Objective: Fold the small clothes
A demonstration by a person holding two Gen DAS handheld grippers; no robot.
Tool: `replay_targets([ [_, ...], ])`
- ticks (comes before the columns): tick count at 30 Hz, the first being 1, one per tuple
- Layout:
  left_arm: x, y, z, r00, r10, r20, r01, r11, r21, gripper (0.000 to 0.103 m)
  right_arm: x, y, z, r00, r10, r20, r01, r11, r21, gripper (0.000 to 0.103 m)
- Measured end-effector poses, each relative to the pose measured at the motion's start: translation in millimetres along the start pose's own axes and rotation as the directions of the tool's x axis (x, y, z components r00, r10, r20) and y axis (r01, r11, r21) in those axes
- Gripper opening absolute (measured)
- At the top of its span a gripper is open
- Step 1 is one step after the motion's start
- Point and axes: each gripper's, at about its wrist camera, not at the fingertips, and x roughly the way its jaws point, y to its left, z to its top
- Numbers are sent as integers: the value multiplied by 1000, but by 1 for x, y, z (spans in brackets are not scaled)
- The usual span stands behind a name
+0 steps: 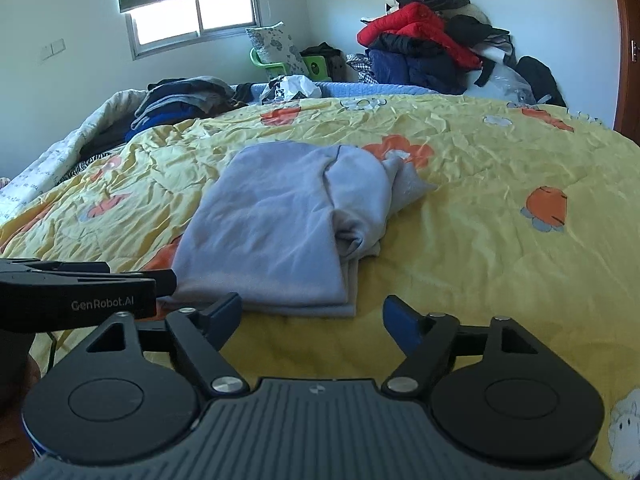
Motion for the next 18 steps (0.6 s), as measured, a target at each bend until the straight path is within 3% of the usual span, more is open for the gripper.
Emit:
replay_targets([
  [18, -17, 16, -34, 1000, -11, -26, 9, 998, -55, 71, -13, 12, -24, 998, -43, -48, 42, 999, -16, 95],
])
